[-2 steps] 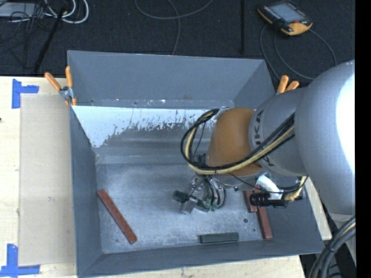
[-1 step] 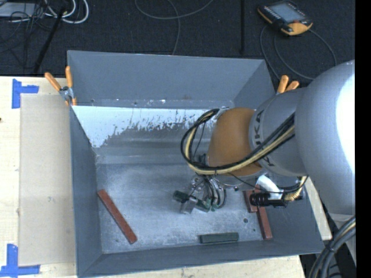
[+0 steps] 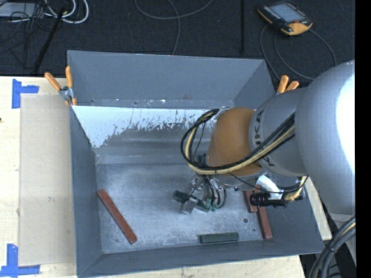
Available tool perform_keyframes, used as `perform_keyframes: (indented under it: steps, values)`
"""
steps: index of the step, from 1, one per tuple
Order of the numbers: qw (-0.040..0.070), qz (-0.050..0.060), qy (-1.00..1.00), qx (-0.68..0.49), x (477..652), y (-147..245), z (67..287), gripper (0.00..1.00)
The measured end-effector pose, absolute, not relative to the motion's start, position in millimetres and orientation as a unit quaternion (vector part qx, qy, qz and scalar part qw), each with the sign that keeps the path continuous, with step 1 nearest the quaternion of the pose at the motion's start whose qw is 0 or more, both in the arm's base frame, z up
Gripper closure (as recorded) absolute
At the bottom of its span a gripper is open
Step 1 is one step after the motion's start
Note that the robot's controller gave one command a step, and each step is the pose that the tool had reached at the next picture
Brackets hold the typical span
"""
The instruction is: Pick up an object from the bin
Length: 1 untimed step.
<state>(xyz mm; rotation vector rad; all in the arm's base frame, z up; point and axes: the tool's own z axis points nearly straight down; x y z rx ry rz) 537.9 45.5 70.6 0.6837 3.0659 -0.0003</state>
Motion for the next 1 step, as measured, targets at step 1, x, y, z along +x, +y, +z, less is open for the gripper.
perform_keyframes:
  steps: [1]
  values:
    - [0.000,0.000,0.976,0.218,537.9,45.5,70.6,1.00]
